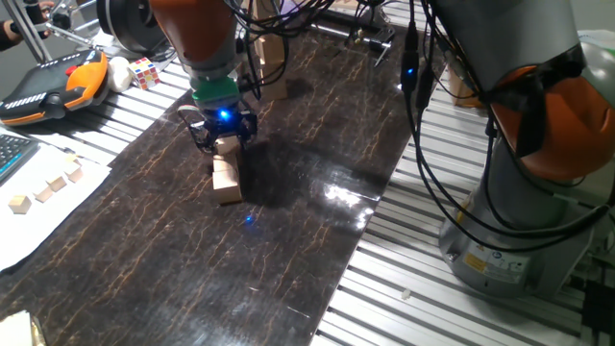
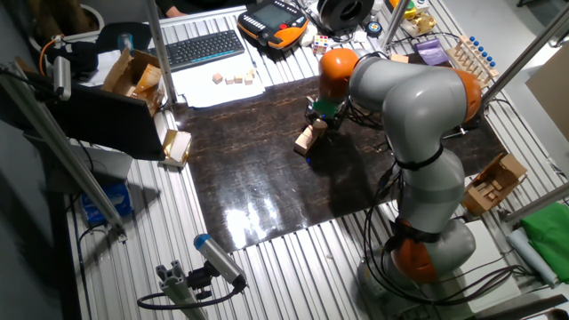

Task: Stack the blocks in a vertical line of five

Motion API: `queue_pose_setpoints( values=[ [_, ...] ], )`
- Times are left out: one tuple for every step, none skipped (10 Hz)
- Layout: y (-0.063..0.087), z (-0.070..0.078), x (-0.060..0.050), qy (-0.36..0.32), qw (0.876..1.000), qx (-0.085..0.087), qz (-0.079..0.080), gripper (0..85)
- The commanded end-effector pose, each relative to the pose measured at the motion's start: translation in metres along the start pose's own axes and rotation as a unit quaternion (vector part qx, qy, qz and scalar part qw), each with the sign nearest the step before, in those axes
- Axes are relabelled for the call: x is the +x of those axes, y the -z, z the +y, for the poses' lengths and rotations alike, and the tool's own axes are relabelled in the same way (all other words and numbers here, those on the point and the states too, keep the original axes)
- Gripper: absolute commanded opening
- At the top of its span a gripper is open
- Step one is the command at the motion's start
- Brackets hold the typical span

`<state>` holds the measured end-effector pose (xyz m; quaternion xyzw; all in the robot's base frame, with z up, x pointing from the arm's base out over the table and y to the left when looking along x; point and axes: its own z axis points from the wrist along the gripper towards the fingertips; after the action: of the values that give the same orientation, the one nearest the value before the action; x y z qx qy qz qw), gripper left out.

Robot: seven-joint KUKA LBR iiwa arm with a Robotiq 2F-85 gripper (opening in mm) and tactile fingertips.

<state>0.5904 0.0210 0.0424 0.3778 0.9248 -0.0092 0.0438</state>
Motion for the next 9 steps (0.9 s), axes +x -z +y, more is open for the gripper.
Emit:
queue_pose_setpoints(
  values=[
    [0.0, 0.0, 0.001, -0.002, 1.0, 0.0, 0.0, 62.3],
    [0.0, 0.0, 0.001, -0.007, 1.0, -0.002, 0.002, 62.3],
    [0.0, 0.0, 0.001, -0.011, 1.0, -0.004, 0.004, 63.3],
    [0.0, 0.0, 0.001, -0.011, 1.0, -0.004, 0.004, 63.0],
    [0.0, 0.0, 0.001, -0.008, 1.0, -0.003, 0.003, 58.3],
    [0.002, 0.0, 0.001, 0.0, 1.0, -0.004, 0.005, 47.0],
    [0.008, 0.0, 0.001, 0.009, 1.0, -0.004, 0.013, 34.7],
    [0.017, 0.0, 0.001, 0.01, 1.0, -0.002, 0.02, 30.7],
    [0.029, 0.0, 0.001, 0.013, 1.0, 0.006, 0.019, 30.0]
  ],
)
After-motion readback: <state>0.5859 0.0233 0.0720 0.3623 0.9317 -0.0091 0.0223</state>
